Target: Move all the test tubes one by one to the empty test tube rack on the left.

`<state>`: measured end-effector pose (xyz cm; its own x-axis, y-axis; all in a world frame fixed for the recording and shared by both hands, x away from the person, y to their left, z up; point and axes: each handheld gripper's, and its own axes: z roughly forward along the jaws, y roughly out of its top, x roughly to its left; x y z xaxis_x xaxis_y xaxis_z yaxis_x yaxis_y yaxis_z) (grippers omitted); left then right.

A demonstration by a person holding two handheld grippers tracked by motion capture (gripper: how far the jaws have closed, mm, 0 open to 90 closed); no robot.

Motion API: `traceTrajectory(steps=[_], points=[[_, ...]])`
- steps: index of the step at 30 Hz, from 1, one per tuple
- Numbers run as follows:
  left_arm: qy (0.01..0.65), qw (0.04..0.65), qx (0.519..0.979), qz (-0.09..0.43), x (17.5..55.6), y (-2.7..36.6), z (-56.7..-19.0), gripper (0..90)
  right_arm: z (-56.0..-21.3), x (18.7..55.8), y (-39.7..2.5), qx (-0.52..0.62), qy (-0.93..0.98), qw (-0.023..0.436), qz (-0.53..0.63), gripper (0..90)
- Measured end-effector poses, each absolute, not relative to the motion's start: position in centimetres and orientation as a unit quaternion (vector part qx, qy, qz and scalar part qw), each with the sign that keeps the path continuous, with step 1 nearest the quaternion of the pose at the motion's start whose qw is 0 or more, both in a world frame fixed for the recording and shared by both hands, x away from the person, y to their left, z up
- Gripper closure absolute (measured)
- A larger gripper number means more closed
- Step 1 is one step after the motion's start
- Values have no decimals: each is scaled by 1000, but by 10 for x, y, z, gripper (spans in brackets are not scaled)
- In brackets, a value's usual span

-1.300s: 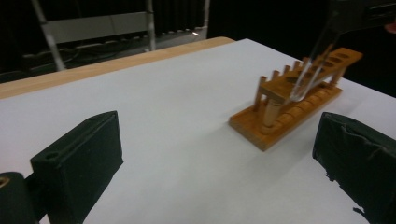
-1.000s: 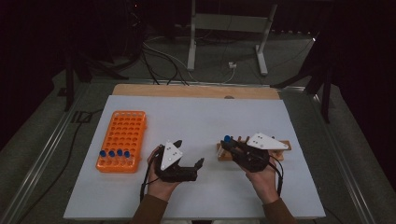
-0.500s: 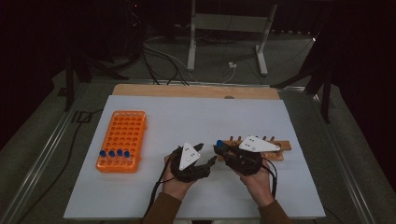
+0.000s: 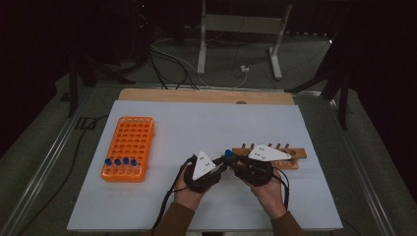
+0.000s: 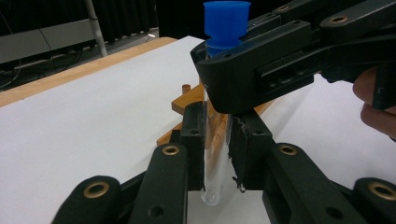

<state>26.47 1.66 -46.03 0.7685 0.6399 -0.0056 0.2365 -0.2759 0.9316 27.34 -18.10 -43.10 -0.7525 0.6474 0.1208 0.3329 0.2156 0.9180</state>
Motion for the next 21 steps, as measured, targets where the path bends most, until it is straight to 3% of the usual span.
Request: traceTrajectory(steps=[4,21], points=[[281,530,777,190,265,17,-461,781,-431,274,-182,318,766,142,540,752],[319,524,765,199,269,44,-464,782,-427,279,-197,335,753,154,545,272]])
